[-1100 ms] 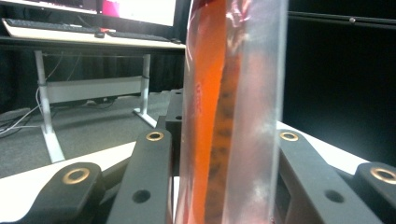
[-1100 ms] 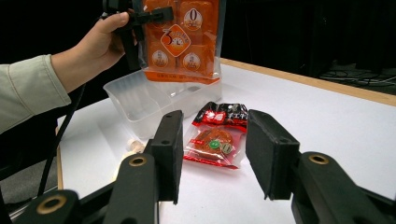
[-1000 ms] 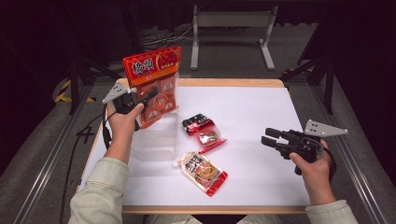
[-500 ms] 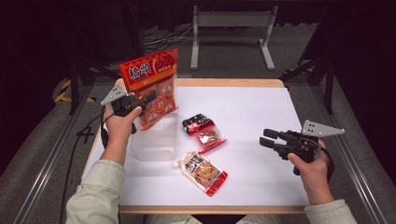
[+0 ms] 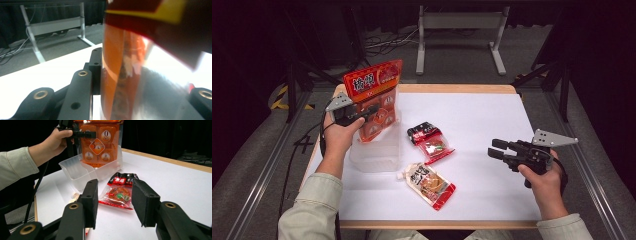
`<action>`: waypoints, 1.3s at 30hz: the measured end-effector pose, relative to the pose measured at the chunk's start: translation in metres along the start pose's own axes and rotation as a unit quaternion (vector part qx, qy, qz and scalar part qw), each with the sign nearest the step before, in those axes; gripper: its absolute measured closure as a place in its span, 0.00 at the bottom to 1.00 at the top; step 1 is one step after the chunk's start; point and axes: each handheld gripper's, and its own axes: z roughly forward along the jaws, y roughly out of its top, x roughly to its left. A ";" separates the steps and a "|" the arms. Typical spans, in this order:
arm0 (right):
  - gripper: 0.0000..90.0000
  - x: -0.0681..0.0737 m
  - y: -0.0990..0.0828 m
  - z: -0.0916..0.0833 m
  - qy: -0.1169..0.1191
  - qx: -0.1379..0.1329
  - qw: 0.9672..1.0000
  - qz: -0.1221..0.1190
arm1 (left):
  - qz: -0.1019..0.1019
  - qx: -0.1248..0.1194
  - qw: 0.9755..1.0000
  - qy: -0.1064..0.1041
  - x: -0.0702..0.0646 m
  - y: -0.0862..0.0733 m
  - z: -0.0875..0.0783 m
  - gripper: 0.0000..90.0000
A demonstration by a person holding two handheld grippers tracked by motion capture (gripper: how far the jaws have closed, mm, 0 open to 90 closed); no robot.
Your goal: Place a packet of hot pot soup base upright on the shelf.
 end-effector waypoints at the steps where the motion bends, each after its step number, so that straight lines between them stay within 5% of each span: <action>1: 0.64 0.000 0.000 0.000 0.000 0.000 1.000 0.000 | 0.000 0.000 1.000 0.000 0.000 0.000 0.000 0.78; 7: 0.64 0.001 0.000 0.000 0.001 0.000 1.000 0.000 | -0.005 0.043 0.999 0.000 -0.005 0.003 0.005 0.77; 10: 0.64 0.000 0.000 -0.001 0.002 -0.002 1.000 0.000 | -0.037 0.044 0.998 0.000 -0.006 0.004 0.003 0.74; 13: 0.64 0.000 0.000 -0.001 0.001 -0.002 1.000 0.001 | -0.023 0.065 0.997 0.019 -0.005 0.007 -0.002 0.77; 18: 0.64 0.001 0.000 0.002 0.003 0.002 1.000 0.000 | -0.021 0.064 0.998 0.017 0.000 0.002 -0.006 0.79; 27: 0.63 0.001 -0.002 0.005 0.006 0.006 1.000 0.000 | -0.065 0.080 0.995 0.011 0.012 -0.020 -0.019 0.79; 36: 0.62 0.002 -0.001 0.008 0.008 0.006 1.000 -0.002 | -0.056 0.070 0.996 0.022 0.010 -0.023 -0.019 0.77; 38: 0.62 0.001 -0.001 0.008 0.007 0.007 1.000 -0.002 | -0.032 0.058 0.997 0.042 0.008 -0.024 -0.017 0.71; 39: 0.62 0.001 -0.001 0.009 0.007 0.007 1.000 -0.002 | -0.036 0.056 0.997 0.042 0.007 -0.025 -0.016 0.68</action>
